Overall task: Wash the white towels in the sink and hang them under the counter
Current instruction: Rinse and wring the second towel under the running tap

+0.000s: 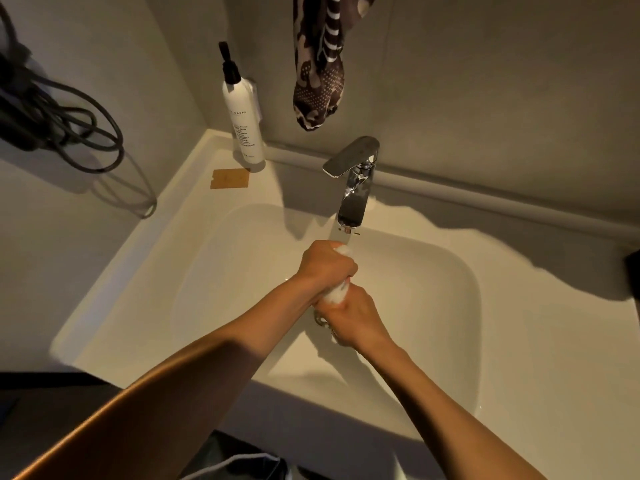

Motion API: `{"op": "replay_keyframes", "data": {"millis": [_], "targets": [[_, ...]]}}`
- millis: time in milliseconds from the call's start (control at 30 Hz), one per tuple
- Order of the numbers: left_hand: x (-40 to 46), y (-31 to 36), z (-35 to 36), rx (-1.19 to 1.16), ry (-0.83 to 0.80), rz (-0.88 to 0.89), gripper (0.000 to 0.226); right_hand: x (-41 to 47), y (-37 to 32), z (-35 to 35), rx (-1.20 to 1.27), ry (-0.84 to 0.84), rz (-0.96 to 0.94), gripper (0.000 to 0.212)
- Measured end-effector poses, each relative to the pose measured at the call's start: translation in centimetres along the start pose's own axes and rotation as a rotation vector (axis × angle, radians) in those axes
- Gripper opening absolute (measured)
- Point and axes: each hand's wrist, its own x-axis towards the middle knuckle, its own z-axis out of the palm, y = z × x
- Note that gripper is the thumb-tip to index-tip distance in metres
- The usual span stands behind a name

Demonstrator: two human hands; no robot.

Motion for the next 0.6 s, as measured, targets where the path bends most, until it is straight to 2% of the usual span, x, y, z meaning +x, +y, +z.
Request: {"op": "replay_keyframes", "data": {"millis": [100, 200, 333, 500, 600], "targets": [[-0.2, -0.9, 0.9, 0.068, 0.028, -0.081, 0.027, -0.5, 0.9, 1.0, -0.042, 0.022, -0.014, 0.017], [-1.0, -1.9, 2.0, 0.097, 0.079, -0.127, 0.012, -1.5, 2.0, 1.4, -0.121, 0.028, -0.046, 0.025], [-3.0, -2.2, 3.2, 0.077, 0.143, -0.139, 0.024, -2.5, 3.2, 1.2, -0.136, 0.03, -0.084, 0.024], [-4.1, -1.3, 3.4, -0.03, 0.251, -0.237, 0.04, -2.3, 3.7, -0.1, -0.344, -0.017, -0.157, 0.025], [-4.7, -1.0, 4.1, -0.033, 0.302, -0.293, 0.023, -2.6, 4.5, -1.3, -0.504, -0.033, -0.283, 0.028]]}}
